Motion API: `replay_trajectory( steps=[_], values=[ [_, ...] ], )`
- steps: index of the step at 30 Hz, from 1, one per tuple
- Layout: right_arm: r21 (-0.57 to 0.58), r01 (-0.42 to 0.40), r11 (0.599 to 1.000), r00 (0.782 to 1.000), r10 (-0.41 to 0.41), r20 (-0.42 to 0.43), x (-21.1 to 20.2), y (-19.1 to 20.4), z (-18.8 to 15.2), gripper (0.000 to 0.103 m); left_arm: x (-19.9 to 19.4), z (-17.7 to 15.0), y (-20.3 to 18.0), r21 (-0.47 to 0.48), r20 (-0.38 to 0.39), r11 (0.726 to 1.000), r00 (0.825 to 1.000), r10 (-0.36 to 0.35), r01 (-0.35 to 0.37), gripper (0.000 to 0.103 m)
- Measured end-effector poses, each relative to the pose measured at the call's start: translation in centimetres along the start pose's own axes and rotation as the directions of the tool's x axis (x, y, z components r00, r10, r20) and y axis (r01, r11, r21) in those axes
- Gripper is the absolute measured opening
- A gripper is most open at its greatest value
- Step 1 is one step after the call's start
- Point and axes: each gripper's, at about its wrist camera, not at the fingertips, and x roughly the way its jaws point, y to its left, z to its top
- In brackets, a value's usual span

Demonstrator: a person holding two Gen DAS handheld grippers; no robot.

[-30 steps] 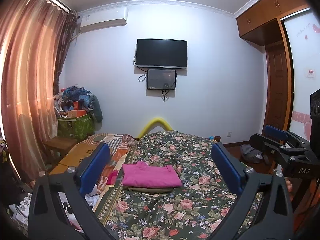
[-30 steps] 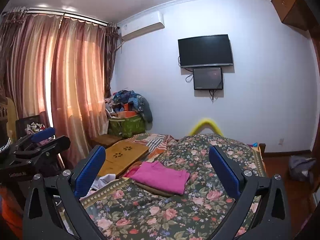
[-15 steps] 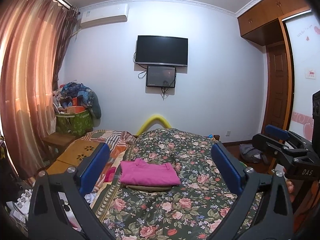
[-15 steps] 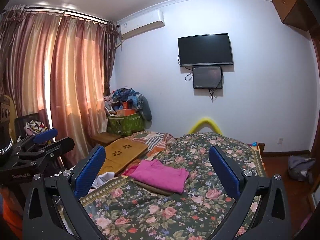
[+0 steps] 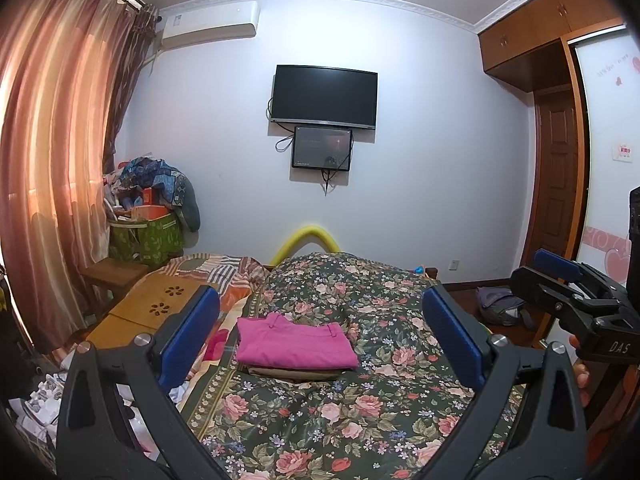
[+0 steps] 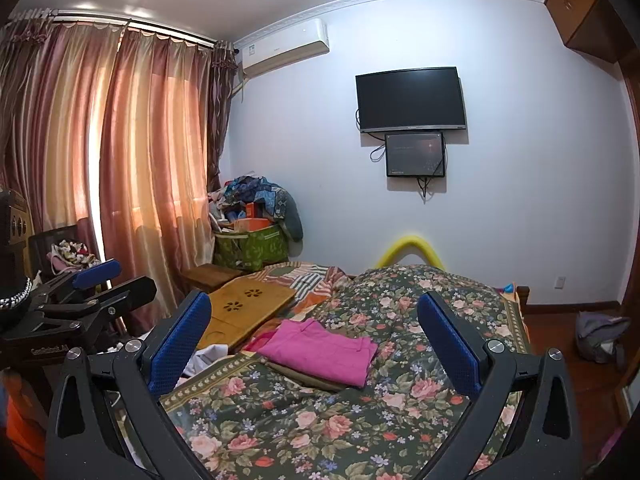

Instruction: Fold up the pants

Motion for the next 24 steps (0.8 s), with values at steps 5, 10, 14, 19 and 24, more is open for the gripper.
replay_trajectory(
  steps=[5, 10, 14, 19, 24],
  values=[
    [0.002, -0.001, 1.0, 1.0, 0.001, 0.001, -0.08, -0.05, 0.08, 0.103, 0.11, -0.05, -0.1, 0.004, 0.001, 1.0, 1.0, 0.001, -0.001, 0.103],
    [0.006, 0.003, 1.0, 1.0, -0.003, -0.006, 0.03, -0.18, 0.08, 0.103, 0.18, -0.1, -0.25, 0.005, 0.001, 1.0, 1.0, 0.0, 0.0, 0.103],
    [0.007, 0.004, 1.0, 1.0, -0.004, -0.006, 0.0, -0.22, 0.07, 0.103, 0.2, -0.13, -0.35, 0.008, 0.0, 1.0, 1.0, -0.004, 0.004, 0.103],
    [0.008, 0.009, 1.0, 1.0, -0.009, -0.006, -0.04, -0.37, 0.08, 0.103, 0.19, -0.18, -0.42, 0.014, -0.003, 1.0, 1.0, -0.014, 0.014, 0.103],
    [0.01, 0.009, 1.0, 1.0, -0.009, -0.003, -0.14, -0.34, 0.11, 0.103, 0.16, -0.16, -0.37, 0.015, -0.003, 1.0, 1.0, -0.018, 0.018, 0.103]
  ],
)
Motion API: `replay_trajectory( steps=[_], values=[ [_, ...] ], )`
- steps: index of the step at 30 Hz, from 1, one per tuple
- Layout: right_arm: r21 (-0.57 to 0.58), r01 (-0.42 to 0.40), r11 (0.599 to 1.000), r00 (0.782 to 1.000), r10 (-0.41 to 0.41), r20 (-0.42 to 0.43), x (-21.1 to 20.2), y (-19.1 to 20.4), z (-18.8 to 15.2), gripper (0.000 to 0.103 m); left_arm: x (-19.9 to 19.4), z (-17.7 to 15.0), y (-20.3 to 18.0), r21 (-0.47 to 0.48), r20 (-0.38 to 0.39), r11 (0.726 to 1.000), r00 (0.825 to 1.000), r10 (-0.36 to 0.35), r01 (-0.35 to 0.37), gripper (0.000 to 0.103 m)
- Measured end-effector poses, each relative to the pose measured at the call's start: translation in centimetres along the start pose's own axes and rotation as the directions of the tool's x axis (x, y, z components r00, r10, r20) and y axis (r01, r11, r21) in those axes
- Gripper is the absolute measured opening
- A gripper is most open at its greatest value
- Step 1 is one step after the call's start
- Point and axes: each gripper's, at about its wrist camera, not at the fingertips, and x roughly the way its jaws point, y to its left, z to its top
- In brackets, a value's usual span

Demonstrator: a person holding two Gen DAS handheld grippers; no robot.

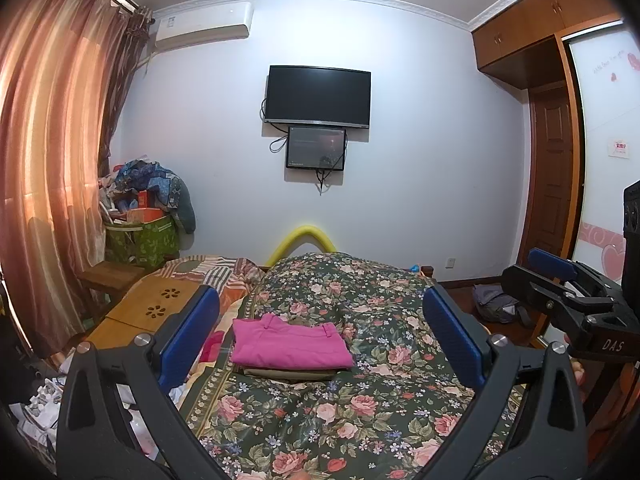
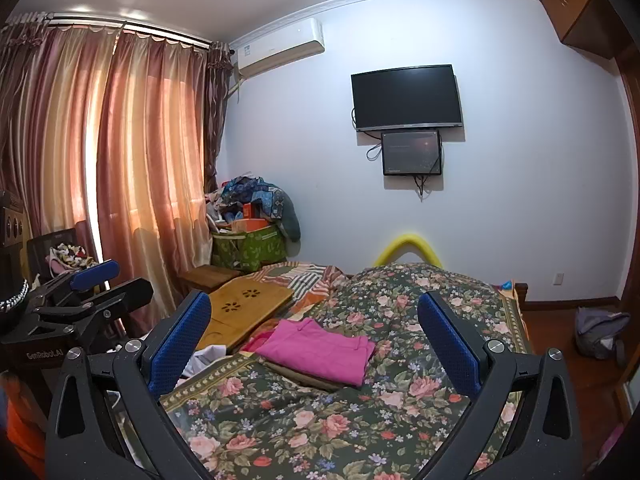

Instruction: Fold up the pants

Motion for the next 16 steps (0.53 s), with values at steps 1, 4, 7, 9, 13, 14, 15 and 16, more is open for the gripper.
replay_trajectory(
  steps=[1, 4, 7, 9, 13, 14, 15, 16],
  values=[
    [-0.001, 0.0, 1.0, 1.0, 0.0, 0.0, 0.03, 0.03, 0.0, 0.103, -0.02, 0.0, 0.03, -0.001, 0.0, 1.0, 1.0, 0.0, 0.0, 0.103],
    [-0.003, 0.001, 1.0, 1.0, -0.001, 0.0, 0.07, 0.15, 0.05, 0.103, -0.03, 0.01, 0.04, 0.001, 0.002, 1.0, 1.0, 0.0, 0.0, 0.103],
    [-0.003, 0.001, 1.0, 1.0, -0.001, 0.0, 0.07, 0.18, 0.06, 0.103, -0.05, 0.03, 0.06, 0.001, 0.002, 1.0, 1.0, -0.003, 0.003, 0.103],
    [-0.001, 0.001, 1.0, 1.0, -0.001, -0.001, 0.13, 0.18, 0.07, 0.103, 0.02, 0.02, -0.01, 0.003, 0.001, 1.0, 1.0, -0.001, 0.001, 0.103],
    [-0.001, 0.0, 1.0, 1.0, 0.0, -0.001, 0.13, 0.17, 0.06, 0.103, 0.05, -0.07, -0.15, 0.004, 0.0, 1.0, 1.0, -0.005, 0.005, 0.103],
    [-0.001, -0.001, 1.0, 1.0, 0.001, -0.002, 0.17, 0.13, 0.1, 0.103, 0.03, -0.07, -0.17, 0.004, 0.0, 1.0, 1.0, -0.007, 0.007, 0.103],
    [0.0, -0.001, 1.0, 1.0, 0.001, -0.003, 0.23, 0.12, 0.11, 0.103, -0.03, -0.1, -0.13, 0.003, 0.0, 1.0, 1.0, -0.008, 0.008, 0.103],
    [0.0, -0.001, 1.0, 1.0, 0.001, -0.003, 0.23, 0.11, 0.11, 0.103, -0.03, -0.11, -0.13, 0.002, 0.001, 1.0, 1.0, -0.006, 0.006, 0.103]
  ],
)
